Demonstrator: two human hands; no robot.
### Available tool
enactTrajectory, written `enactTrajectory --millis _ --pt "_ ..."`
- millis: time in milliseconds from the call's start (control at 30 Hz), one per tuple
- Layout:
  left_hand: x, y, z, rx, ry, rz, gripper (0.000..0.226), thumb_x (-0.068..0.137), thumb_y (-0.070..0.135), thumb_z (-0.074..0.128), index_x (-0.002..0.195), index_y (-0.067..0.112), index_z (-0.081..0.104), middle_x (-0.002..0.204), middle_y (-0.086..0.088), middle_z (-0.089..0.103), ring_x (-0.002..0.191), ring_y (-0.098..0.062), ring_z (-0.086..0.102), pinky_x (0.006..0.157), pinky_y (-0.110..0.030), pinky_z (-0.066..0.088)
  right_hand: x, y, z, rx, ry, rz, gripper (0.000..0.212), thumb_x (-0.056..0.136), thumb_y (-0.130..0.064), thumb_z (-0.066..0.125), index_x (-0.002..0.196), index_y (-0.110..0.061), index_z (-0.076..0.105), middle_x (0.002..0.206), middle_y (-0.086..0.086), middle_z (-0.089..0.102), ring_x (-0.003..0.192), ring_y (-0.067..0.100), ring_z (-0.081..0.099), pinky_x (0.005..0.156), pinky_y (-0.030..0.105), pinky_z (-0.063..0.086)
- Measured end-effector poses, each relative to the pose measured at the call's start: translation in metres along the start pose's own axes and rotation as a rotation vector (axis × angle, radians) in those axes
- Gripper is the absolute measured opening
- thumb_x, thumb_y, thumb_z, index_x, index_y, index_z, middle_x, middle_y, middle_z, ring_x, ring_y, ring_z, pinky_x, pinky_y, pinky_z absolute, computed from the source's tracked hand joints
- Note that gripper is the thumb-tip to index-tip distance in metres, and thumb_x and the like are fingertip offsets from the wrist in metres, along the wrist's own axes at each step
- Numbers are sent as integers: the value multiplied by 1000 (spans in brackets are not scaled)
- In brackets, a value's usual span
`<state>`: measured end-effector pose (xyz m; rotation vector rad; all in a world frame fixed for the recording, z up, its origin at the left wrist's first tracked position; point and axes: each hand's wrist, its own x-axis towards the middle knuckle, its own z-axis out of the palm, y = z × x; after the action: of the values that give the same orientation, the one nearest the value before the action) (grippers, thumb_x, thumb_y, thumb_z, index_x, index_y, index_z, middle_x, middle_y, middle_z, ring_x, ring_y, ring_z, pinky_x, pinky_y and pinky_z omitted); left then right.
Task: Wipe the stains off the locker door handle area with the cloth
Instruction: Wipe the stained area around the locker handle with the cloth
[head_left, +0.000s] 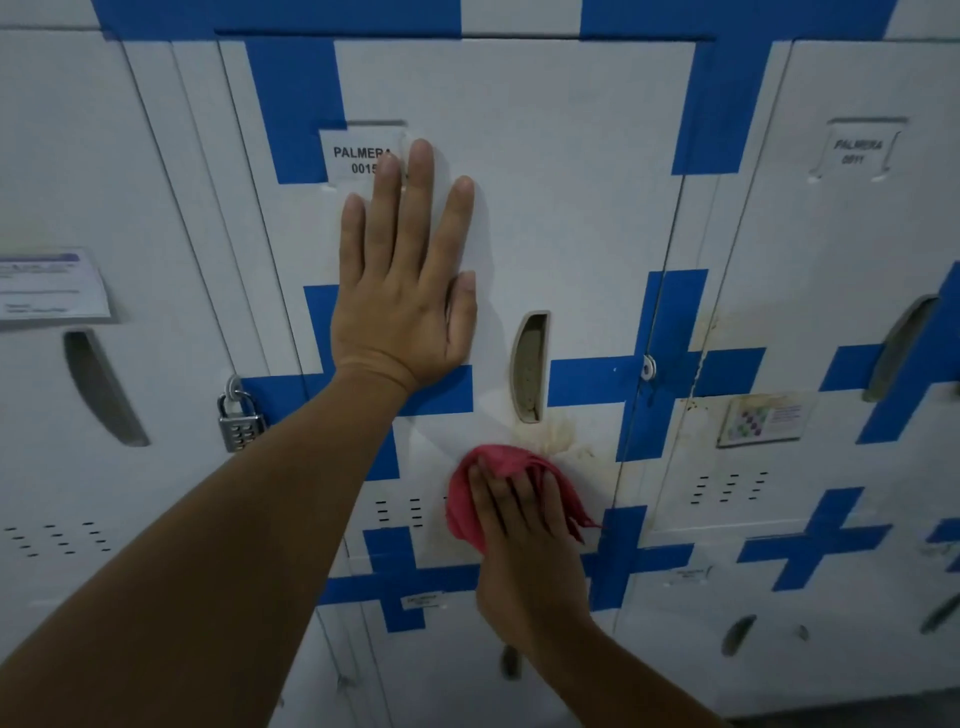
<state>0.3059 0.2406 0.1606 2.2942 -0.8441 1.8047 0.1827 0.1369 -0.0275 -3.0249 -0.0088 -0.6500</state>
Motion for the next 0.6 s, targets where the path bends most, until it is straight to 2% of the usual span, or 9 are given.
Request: enactTrajectory --millis 100,200,300,367,500,600 --pt "0 0 0 6 -5 -4 67 100 34 37 159 11 16 163 -24 16 151 -42 13 123 -53 6 18 -11 -10 -23 94 -74 109 63 -34 84 152 -12 24 149 11 44 134 38 43 113 54 16" --pt "0 -1 0 16 -3 -2 67 100 35 36 159 12 15 163 -24 16 151 -42 13 123 -53 5 14 2 -11 -64 51 -92 103 65 -32 84 151 -14 30 148 9 45 134 36 43 113 51 17" --pt "0 -1 2 22 5 2 66 100 35 35 159 12 16 163 -23 16 151 -42 13 123 -53 5 -8 37 -1 -170 -32 -121 96 73 -25 74 153 -16 21 157 8 31 144 36 27 120 52 5" --pt "-1 0 2 21 21 2 66 100 35 35 159 11 18 163 -23 18 151 -42 15 123 -52 6 -19 58 5 -215 -67 -110 94 75 -23 71 152 -16 17 157 9 30 145 36 22 120 52 -2" --pt "0 -1 2 19 24 1 65 100 34 35 159 11 19 163 -23 18 151 -42 15 123 -53 5 -18 38 0 -126 -63 -79 110 63 -27 82 151 -13 17 150 12 42 138 41 36 116 56 13" --pt "-1 0 1 19 7 0 66 100 35 35 159 12 16 163 -23 16 151 -41 13 123 -52 4 6 4 -10 -78 74 -108 120 55 -34 87 151 -12 18 146 10 48 132 37 45 116 55 19"
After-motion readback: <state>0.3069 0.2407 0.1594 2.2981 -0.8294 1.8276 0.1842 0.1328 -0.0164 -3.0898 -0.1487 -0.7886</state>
